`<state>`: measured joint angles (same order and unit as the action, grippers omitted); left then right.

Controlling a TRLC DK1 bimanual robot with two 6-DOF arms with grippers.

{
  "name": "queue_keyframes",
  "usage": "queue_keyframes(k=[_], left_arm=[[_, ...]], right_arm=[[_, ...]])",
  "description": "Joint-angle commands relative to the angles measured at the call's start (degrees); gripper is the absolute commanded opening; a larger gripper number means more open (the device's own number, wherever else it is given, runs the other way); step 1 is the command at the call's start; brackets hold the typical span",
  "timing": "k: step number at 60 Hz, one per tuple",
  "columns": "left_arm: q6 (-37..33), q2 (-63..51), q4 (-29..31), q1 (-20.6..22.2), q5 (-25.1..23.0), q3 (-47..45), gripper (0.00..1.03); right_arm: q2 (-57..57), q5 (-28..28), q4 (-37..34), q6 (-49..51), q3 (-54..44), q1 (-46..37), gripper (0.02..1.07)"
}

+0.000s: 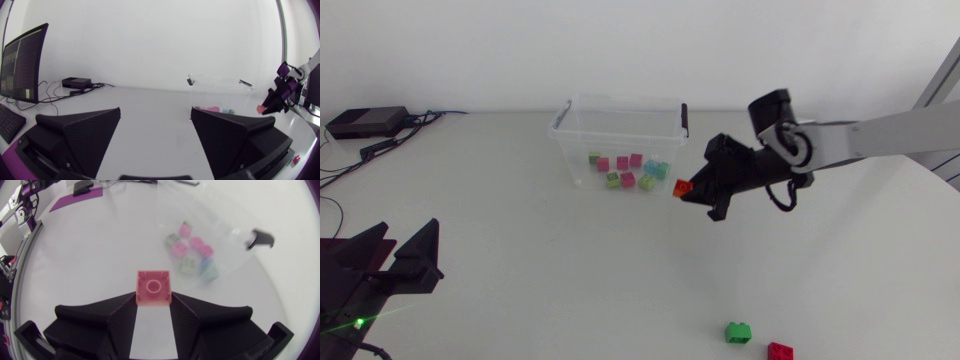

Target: Pick up the duplo bricks and place them in the container

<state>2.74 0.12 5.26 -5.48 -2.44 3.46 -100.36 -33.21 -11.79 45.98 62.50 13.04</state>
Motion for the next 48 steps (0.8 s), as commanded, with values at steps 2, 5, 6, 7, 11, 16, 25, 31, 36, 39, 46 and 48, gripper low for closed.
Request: queue_keyframes(k=[2,5,6,7,11,16,25,31,36,39,46,48], left_arm=[[-0.81,0.50,-0.60,-0.24,0.59,-1.18,0.98],[-0.81,0.50,-0.51,-0.24,0.59,-1.18,0.98],[-0.81,0.50,-0.51,-0.24,0.59,-1.18,0.98],[-0.81,0.50,-0.51,-0.24,0.59,-1.18,0.98],[-0.81,0.50,-0.60,-0.24,0.59,-1.18,0.98],[-0.81,0.50,-0.51,-0.24,0.59,-1.18,0.98],[-0.81,0.50,-0.51,-0.24,0.59,-1.18,0.98],[-0.81,0.50,-0.51,-0.24,0.59,-1.18,0.98],[-0.81,0.50,-0.51,-0.24,0.59,-1.18,0.98],[-0.81,0.50,-0.51,-0.24,0.59,-1.18,0.98],[-0.81,0.50,-0.51,-0.24,0.59,-1.18,0.98],[-0.81,0.50,-0.51,-0.24,0.59,-1.18,0.98]], right_arm=[[7.19,-0.19,-1.66,-3.26,0.08,0.59,0.13],[9.04,-0.10,-1.66,-5.11,0.96,0.94,0.13],[9.74,0.16,-1.57,-6.78,1.75,1.20,0.13],[10.00,0.34,-1.57,-7.30,2.19,1.38,0.13],[10.09,2.01,-0.07,-12.05,6.23,2.87,0.14],[7.81,4.30,2.12,-15.13,9.75,4.10,0.14],[-0.89,8.69,5.29,-19.61,18.54,6.39,0.14],[-6.96,11.77,6.08,-21.28,24.16,8.23,0.14],[-11.53,14.93,7.13,-22.51,28.38,9.37,0.15],[-14.25,17.30,8.01,-22.77,30.75,10.25,0.16],[-17.77,21.17,8.19,-24.27,34.88,11.22,0.52],[-17.51,21.70,8.01,-24.53,34.97,11.31,0.76]])
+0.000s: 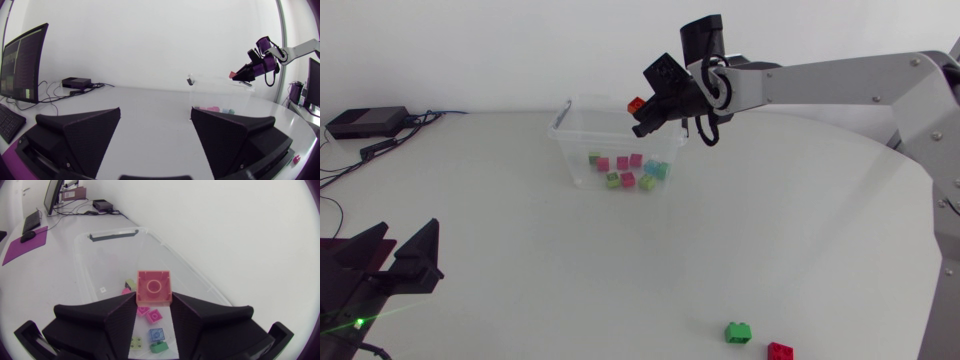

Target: Pick up the duplo bricks and place them in the container

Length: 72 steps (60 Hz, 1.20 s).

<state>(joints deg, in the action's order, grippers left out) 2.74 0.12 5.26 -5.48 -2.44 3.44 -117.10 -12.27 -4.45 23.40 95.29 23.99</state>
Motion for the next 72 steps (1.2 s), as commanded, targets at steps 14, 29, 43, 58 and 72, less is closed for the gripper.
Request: queue_keyframes(k=[14,29,43,58,72], left_arm=[[-0.81,0.50,-0.60,-0.24,0.59,-1.16,0.98],[-0.81,0.50,-0.60,-0.24,0.59,-1.16,0.98],[-0.81,0.50,-0.60,-0.24,0.59,-1.16,0.98],[-0.81,0.50,-0.51,-0.24,0.59,-1.16,0.98],[-0.81,0.50,-0.51,-0.24,0.59,-1.16,0.98]], right_arm=[[13.65,2.52,-6.80,-2.66,-6.60,-0.35,0.95],[32.37,0.32,-17.44,7.10,-24.18,-1.93,0.95],[46.00,0.85,-30.01,18.97,-40.35,-3.69,0.98],[48.10,4.19,-39.94,25.03,-50.11,-0.35,0.98],[45.47,9.02,-43.45,22.39,-56.26,9.94,0.98]])
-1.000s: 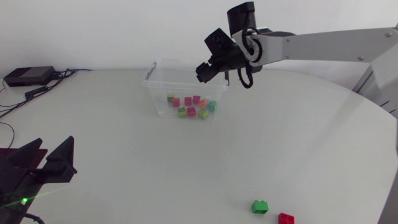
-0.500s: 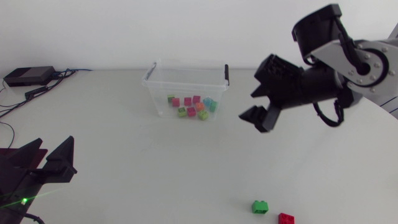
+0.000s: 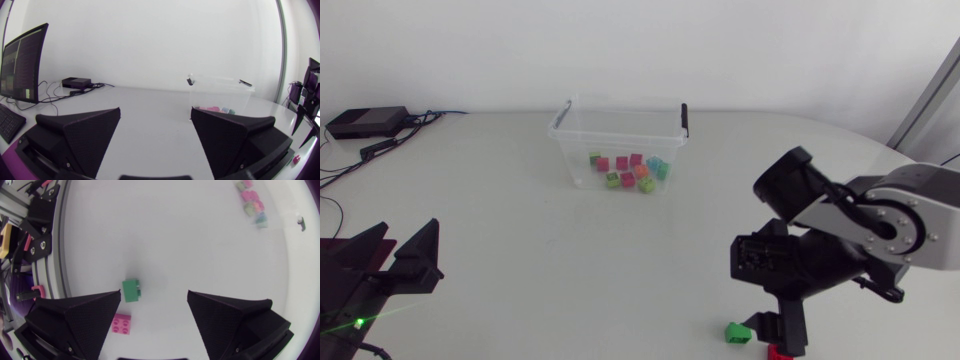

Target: Pick up the duplo bricks and place them in the container

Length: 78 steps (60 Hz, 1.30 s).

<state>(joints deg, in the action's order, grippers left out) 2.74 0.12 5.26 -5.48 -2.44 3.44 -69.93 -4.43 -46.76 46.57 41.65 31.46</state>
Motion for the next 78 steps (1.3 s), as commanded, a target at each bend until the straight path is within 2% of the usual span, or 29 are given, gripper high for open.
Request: queue_keyframes(k=[1,8,14,20,28,29,33,35,44,51,57,62,69,76,78], left_arm=[[-0.81,0.50,-0.60,-0.24,0.59,-1.16,0.98],[-0.81,0.50,-0.60,-0.24,0.59,-1.16,0.98],[-0.81,0.50,-0.60,-0.24,0.59,-1.16,0.98],[-0.81,0.50,-0.51,-0.24,0.59,-1.16,0.98],[-0.81,0.50,-0.51,-0.24,0.59,-1.16,0.98],[-0.81,0.50,-0.51,-0.24,0.59,-1.16,0.98],[-0.81,0.50,-0.51,-0.24,0.59,-1.16,0.98],[-0.81,0.50,-0.51,-0.24,0.59,-1.16,0.98],[-0.81,0.50,-0.60,-0.24,0.59,-1.16,0.98],[-0.81,0.50,-0.51,-0.24,0.59,-1.16,0.98],[-0.81,0.50,-0.51,-0.24,0.59,-1.16,0.98],[-0.81,0.50,-0.51,-0.24,0.59,-1.16,0.98],[-0.81,0.50,-0.51,-0.24,0.59,-1.16,0.98],[-0.81,0.50,-0.51,-0.24,0.59,-1.16,0.98],[-0.81,0.50,-0.60,-0.24,0.59,-1.16,0.98]], right_arm=[[-1.88,1.17,-1.05,-0.95,-2.80,2.73,0.98],[-4.07,2.14,0.97,-2.01,-5.44,4.22,0.98],[-6.45,2.76,5.37,-2.01,-7.28,4.13,0.97],[-8.47,2.76,9.15,-2.71,-8.78,4.92,0.92],[-11.46,3.28,13.63,-2.97,-10.36,5.63,0.71],[-11.63,3.28,13.89,-2.97,-10.45,5.63,0.66],[-11.02,3.46,14.59,-2.88,-10.80,5.63,0.32],[-10.49,3.37,14.51,-2.80,-10.62,5.54,0.27],[-6.97,3.37,8.71,-2.01,-6.84,4.31,0.21],[-3.63,3.20,5.10,-1.57,0.54,2.37,0.21],[-4.34,1.88,4.75,-2.01,9.24,-0.70,0.21],[-7.68,-0.58,6.07,-3.50,16.36,-3.43,0.21],[-11.89,-2.08,11.69,-8.25,22.34,-5.01,0.21],[-16.82,-3.66,18.99,-13.61,27.52,-5.89,0.21],[-19.19,-3.66,23.91,-15.19,28.93,-6.06,0.22]])
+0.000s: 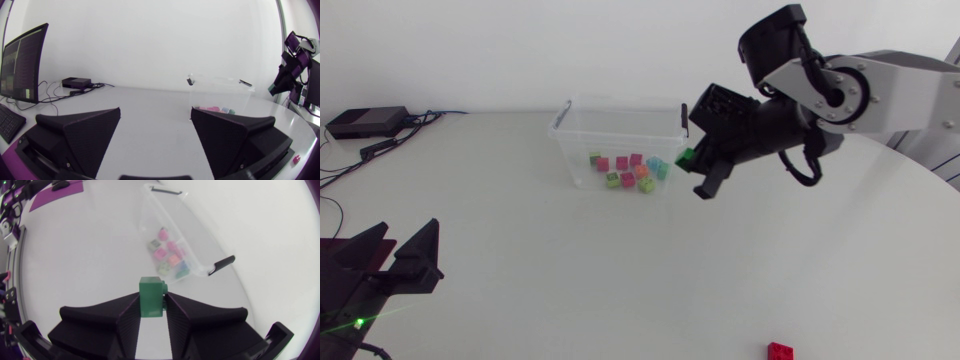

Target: Pick up the duplo bricks and place them in the container

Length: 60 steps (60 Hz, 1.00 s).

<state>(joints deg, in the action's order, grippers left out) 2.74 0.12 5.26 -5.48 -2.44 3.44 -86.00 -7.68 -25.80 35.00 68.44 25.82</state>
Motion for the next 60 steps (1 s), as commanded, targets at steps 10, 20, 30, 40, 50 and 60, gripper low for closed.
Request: queue_keyframes(k=[10,20,30,40,50,60], left_arm=[[-0.81,0.50,-0.51,-0.24,0.59,-1.16,0.98],[-0.81,0.50,-0.60,-0.24,0.59,-1.16,0.98],[-0.81,0.50,-0.60,-0.24,0.59,-1.16,0.98],[-0.81,0.50,-0.60,-0.24,0.59,-1.16,0.98],[-0.81,0.50,-0.51,-0.24,0.59,-1.16,0.98],[-0.81,0.50,-0.60,-0.24,0.59,-1.16,0.98]], right_arm=[[-13.14,-0.40,15.96,-10.66,9.25,-0.69,0.23],[-23.25,2.15,19.74,-14.26,19.01,-0.60,0.24],[-31.34,5.92,18.42,-14.61,28.50,-0.60,0.55],[-30.46,6.98,12.27,-14.17,32.01,-0.86,0.98],[-19.47,6.28,0.75,-9.78,25.69,-2.62,0.98],[-3.12,6.54,-4.61,-2.92,5.38,-4.03,0.98]])
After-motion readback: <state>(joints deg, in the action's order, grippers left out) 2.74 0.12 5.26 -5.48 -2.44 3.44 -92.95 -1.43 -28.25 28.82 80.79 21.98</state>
